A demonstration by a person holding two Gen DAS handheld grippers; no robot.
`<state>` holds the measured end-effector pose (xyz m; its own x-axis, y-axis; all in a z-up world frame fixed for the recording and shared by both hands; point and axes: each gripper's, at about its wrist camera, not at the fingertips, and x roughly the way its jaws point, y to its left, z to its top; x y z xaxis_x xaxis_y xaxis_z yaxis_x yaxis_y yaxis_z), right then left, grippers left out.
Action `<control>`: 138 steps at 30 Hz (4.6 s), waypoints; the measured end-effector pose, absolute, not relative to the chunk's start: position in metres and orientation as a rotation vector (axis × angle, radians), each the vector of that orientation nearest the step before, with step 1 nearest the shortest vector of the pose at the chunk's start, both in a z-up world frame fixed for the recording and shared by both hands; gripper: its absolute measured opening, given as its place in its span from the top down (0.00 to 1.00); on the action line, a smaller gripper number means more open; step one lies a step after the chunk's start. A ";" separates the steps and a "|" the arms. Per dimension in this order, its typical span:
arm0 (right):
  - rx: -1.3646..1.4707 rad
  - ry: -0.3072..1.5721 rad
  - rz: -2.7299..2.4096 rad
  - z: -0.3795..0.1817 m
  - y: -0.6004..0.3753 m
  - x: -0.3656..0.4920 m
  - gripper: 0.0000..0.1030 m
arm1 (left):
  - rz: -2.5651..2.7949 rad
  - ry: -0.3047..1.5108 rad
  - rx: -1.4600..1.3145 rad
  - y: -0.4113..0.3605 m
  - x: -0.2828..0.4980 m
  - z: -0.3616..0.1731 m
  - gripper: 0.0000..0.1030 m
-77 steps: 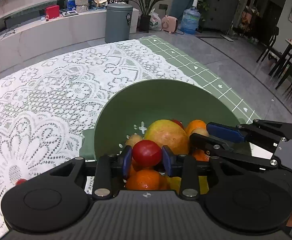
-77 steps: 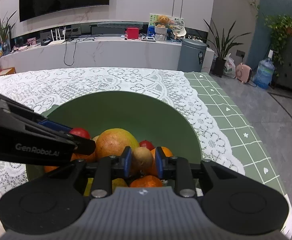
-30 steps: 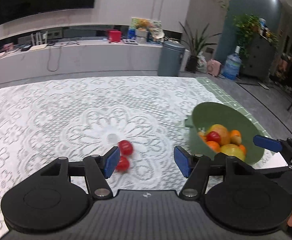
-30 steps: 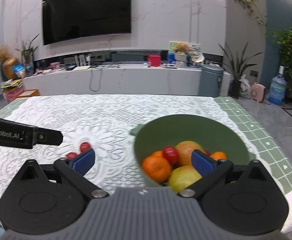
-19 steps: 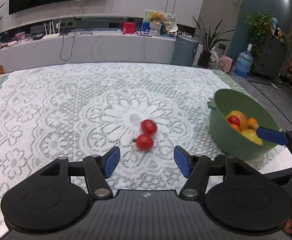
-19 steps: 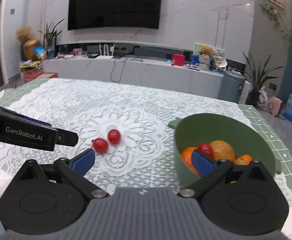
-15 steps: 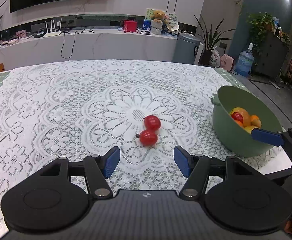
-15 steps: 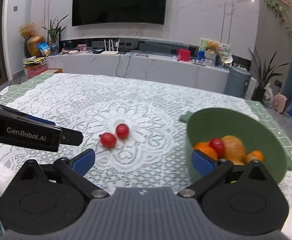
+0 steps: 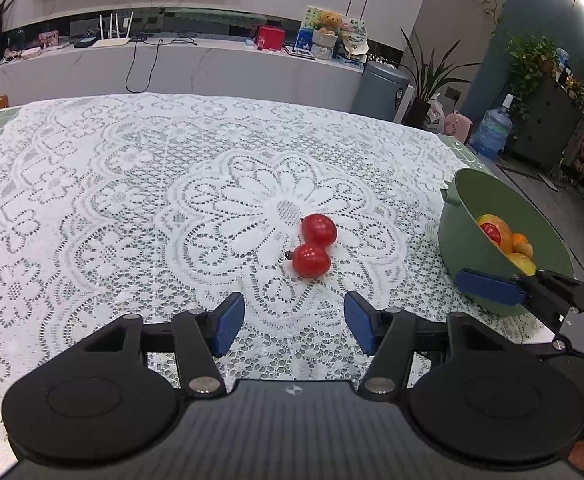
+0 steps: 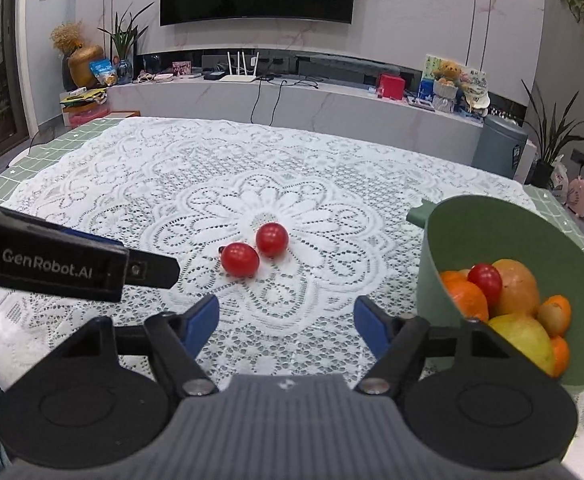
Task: Organize fruits
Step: 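Grasp one red plum with the left gripper while the right gripper grasps the other, then carry both red plums over the colander with both grippers, then lower both plums into the colander and open both grippers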
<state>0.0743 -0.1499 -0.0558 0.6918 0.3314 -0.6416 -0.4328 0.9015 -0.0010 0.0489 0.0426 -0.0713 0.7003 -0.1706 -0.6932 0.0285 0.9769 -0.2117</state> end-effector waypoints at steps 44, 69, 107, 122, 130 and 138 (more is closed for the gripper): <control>-0.294 0.682 0.497 -0.090 -0.128 0.147 0.65 | -0.133 0.912 -0.338 0.033 0.138 -0.107 0.66; -0.280 0.687 0.574 -0.095 -0.088 0.176 0.71 | -0.040 0.884 -0.379 0.076 0.128 -0.099 0.66; -0.212 0.602 0.506 -0.003 -0.192 0.096 0.75 | -0.178 0.763 -0.286 0.012 0.083 -0.028 0.66; -0.255 0.592 0.370 0.007 -0.266 0.098 0.75 | -0.367 0.748 -0.124 -0.076 0.099 -0.009 0.66; -0.290 0.628 0.333 -0.001 -0.283 0.115 0.75 | -0.447 0.796 -0.066 -0.114 0.122 -0.019 0.66; -0.321 0.673 0.312 -0.012 -0.290 0.136 0.75 | -0.484 0.866 -0.055 -0.129 0.144 -0.033 0.66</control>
